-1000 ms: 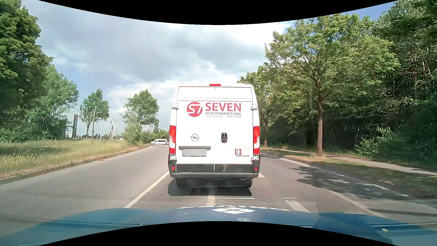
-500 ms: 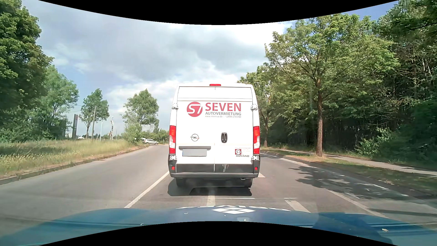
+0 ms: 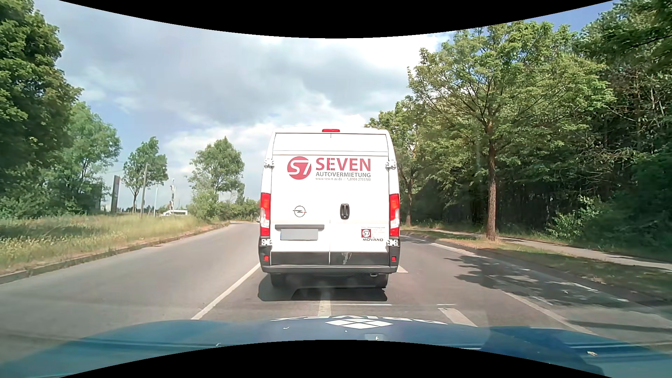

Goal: Follow the waypoints while adhering to traffic rules and regulations

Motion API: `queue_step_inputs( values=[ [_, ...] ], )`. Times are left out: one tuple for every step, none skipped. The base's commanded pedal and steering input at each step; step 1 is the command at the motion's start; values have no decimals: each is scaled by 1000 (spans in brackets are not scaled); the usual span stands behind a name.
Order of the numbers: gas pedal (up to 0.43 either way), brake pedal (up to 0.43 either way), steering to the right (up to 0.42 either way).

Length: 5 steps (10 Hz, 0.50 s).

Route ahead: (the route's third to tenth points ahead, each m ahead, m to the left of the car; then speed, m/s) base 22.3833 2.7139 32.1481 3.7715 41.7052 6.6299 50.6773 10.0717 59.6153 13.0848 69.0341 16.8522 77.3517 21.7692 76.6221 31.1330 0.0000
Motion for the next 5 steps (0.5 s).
queue_step_inputs(
  values=[
    [0,256,-20],
    [0,256,-20],
    [0,256,-20],
    [0,256,-20],
    [0,256,-20]
  ],
)
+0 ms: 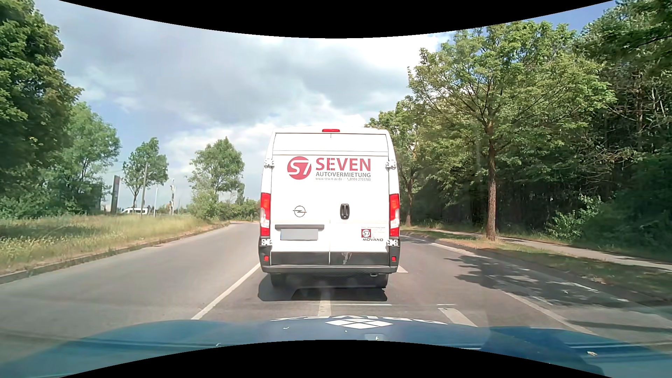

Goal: Follow the waypoints while adhering to traffic rules and regulations

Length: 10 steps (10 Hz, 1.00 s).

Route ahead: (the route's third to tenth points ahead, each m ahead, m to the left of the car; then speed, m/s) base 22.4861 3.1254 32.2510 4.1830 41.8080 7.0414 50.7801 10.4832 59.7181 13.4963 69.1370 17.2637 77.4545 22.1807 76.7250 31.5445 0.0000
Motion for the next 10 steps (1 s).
queue_step_inputs(
  values=[
    [0,256,-20],
    [0,256,-20],
    [0,256,-20],
    [0,256,-20],
    [0,256,-20],
    [0,256,-20],
    [0,256,-20],
    [0,256,-20],
    [0,256,-20],
    [0,256,-20]
  ],
)
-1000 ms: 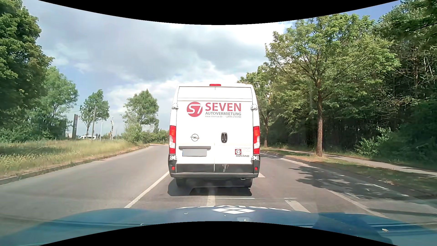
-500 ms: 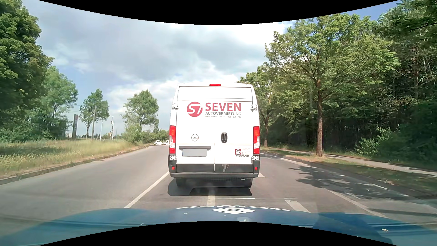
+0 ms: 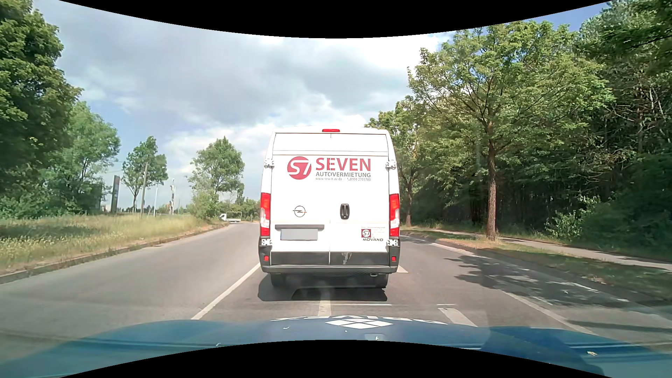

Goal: Follow the waypoints while adhering to traffic rules and regulations

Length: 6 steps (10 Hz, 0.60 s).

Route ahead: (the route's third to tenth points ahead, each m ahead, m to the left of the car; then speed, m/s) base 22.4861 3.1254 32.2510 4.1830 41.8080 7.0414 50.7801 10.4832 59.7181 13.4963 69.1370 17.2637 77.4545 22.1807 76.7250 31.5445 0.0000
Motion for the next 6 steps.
queue_step_inputs(
  values=[
    [0,256,-20],
    [0,256,-20],
    [0,256,-20],
    [0,256,-20],
    [0,256,-20],
    [0,256,-20]
  ],
)
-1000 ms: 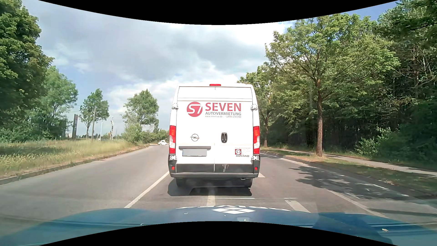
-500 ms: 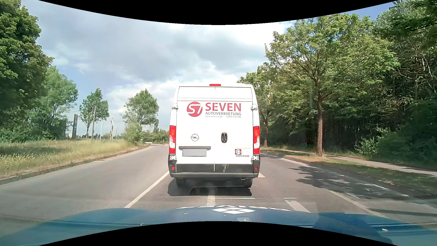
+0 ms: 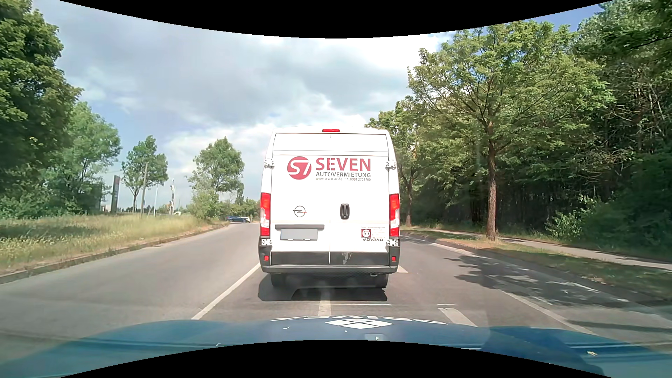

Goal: Follow the waypoints while adhering to traffic rules and regulations

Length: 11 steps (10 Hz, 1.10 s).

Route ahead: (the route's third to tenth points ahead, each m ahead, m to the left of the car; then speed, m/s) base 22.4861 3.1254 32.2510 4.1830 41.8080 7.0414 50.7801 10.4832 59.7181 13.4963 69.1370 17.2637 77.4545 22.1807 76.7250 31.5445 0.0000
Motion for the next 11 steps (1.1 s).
queue_step_inputs(
  values=[
    [0,256,-20],
    [0,256,-20],
    [0,256,-20],
    [0,256,-20],
    [0,262,-20],
    [0,262,-20],
    [0,256,-20],
    [0,262,-20],
    [0,256,-20],
    [0,262,-20],
    [0,262,-20]
  ],
)
